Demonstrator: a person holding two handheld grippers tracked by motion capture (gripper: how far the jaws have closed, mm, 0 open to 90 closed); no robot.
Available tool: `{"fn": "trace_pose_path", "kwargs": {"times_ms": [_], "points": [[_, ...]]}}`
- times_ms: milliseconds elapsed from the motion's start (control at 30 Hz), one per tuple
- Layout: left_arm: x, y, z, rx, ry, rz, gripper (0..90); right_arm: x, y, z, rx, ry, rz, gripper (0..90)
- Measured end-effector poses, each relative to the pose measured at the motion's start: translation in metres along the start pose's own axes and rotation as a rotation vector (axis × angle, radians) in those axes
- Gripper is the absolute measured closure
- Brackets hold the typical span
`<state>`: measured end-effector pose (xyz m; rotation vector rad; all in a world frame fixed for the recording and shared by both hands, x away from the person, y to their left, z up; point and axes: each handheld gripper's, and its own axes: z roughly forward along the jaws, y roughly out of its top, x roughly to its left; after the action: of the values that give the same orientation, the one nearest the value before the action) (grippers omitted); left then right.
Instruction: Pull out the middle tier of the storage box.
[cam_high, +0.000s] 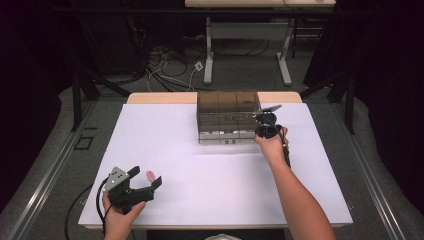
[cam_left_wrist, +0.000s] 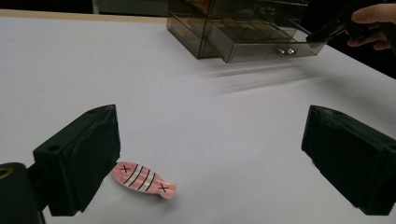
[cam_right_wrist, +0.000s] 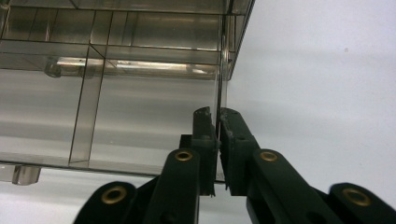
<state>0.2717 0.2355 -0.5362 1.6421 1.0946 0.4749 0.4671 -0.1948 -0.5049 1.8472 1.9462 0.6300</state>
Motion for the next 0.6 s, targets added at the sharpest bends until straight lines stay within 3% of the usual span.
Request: {"fn": "trace_pose_path", "kwargs": {"times_ms": [267,467,600], "points": [[0.000,0.000,0.000,0.001,0.001,0.000,4.8,-0.003,-0.002,-0.003,-0.026,0.022,0.006,74.0],[0.000,0.000,0.001,0.001,0.003,0.001,4.8,-0.002,-0.003,-0.009,-0.052,0.067,0.026,66.5],[0.000,0.000,0.001,0.001,0.006,0.002,4.8,-0.002,-0.004,-0.014,-0.077,0.082,0.014,61.7]]}}
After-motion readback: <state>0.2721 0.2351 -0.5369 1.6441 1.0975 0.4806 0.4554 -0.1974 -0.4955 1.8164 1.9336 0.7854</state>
